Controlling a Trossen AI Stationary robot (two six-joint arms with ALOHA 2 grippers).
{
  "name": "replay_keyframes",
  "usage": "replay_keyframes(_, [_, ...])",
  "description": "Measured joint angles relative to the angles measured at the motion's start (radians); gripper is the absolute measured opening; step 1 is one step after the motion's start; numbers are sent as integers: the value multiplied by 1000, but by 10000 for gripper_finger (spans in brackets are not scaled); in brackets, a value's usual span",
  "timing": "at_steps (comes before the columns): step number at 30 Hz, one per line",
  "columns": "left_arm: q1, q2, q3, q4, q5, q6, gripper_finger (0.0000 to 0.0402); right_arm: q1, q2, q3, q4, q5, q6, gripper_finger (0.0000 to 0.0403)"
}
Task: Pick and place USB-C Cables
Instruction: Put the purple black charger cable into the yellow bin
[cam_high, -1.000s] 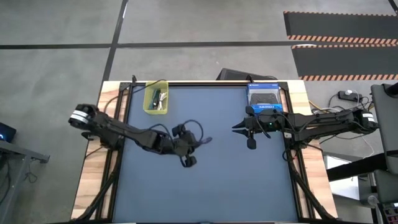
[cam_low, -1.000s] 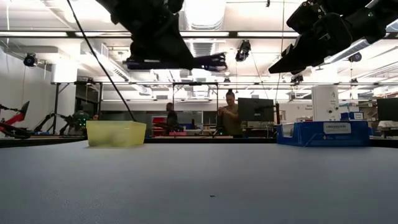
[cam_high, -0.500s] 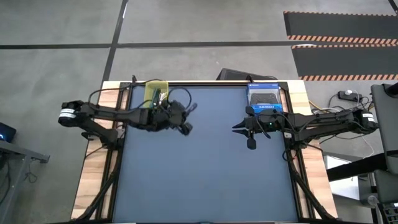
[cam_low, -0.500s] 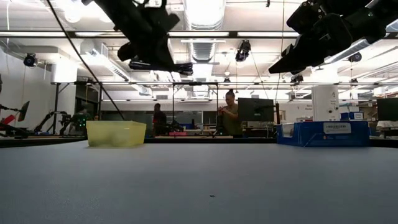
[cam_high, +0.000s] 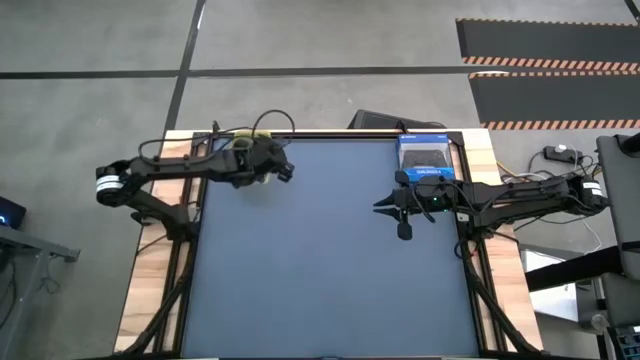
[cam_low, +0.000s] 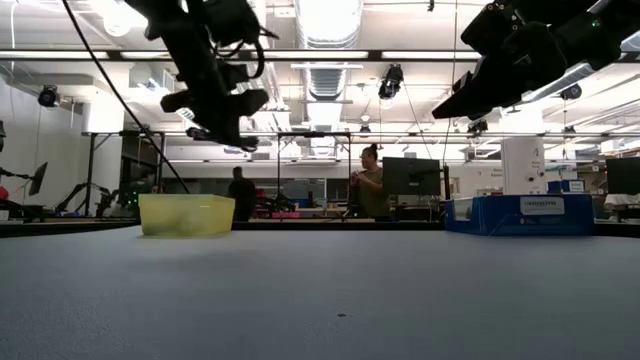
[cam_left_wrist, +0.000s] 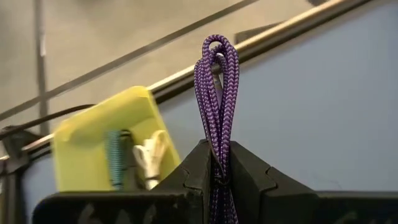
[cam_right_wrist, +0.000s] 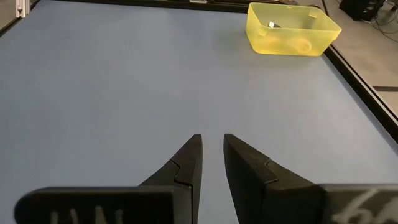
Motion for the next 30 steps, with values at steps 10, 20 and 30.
replay_keyframes(10, [164,0,0,-1,-5,-24,27,0,0,0,0,0,0,57])
replay_keyframes(20, [284,0,-41,10,-23,-25,26,0,0,0,-1,0,0,57])
replay_keyframes(30, [353,0,-178,102,-21,-52,26,0,0,0,-2,0,-13,57])
